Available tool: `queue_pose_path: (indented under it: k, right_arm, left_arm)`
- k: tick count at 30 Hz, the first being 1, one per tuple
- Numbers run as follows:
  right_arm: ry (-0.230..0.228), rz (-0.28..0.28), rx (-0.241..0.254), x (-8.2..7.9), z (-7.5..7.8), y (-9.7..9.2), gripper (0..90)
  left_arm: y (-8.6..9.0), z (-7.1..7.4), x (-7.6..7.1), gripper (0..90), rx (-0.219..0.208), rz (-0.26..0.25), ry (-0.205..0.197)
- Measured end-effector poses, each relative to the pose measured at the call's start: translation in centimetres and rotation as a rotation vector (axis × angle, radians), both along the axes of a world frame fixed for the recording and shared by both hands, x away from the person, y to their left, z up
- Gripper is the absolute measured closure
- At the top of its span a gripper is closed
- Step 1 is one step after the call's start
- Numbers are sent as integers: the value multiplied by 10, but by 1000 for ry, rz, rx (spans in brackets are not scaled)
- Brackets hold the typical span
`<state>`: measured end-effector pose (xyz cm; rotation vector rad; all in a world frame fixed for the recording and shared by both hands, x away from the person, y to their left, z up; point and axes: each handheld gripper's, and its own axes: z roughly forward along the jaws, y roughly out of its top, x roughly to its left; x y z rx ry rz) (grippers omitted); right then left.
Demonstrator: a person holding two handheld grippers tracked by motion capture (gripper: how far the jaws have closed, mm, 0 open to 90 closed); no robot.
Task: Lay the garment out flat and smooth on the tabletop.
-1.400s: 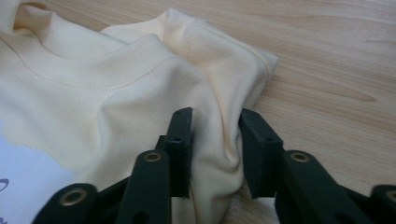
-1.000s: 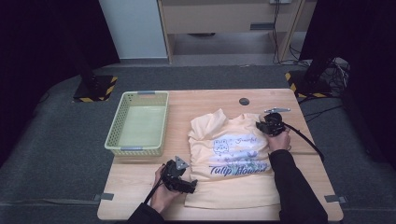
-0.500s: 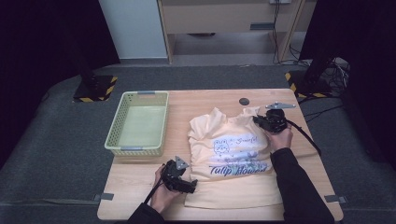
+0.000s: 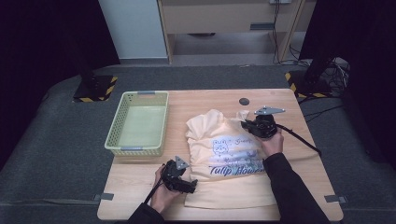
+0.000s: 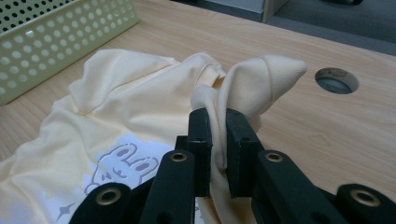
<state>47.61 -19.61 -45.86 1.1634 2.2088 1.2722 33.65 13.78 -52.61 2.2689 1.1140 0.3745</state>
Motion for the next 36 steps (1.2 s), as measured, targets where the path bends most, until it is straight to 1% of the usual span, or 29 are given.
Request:
queue_pose_path:
  k: [9, 15, 19, 21, 25, 29, 31, 33, 36]
  right_arm:
    - [20, 47, -10, -10, -20, 16, 820]
    - [34, 90, -43, -15, -39, 28, 815]
    - [59, 109, -77, -18, -54, 36, 813]
    - [65, 119, -98, -20, -61, 39, 811]
    - [74, 128, -124, -21, -70, 42, 807]
    - [72, 132, -127, -22, -70, 43, 792]
    - [76, 138, -126, -23, -68, 42, 758]
    - [70, 144, -116, -24, -63, 39, 727]
    - [52, 140, -95, -27, -50, 33, 674]
  left_arm:
    - [0, 0, 0, 31, -1, 1, 0]
    - [0, 0, 0, 32, 0, 0, 0]
    - [0, 0, 0, 32, -1, 0, 0]
    - [0, 0, 0, 31, 0, 0, 0]
    - [0, 0, 0, 32, -1, 0, 0]
    - [0, 0, 0, 32, -1, 0, -1]
    - [0, 0, 0, 31, -1, 0, 0]
    - [0, 0, 0, 31, -1, -1, 0]
    - [0, 0, 0, 31, -1, -1, -1]
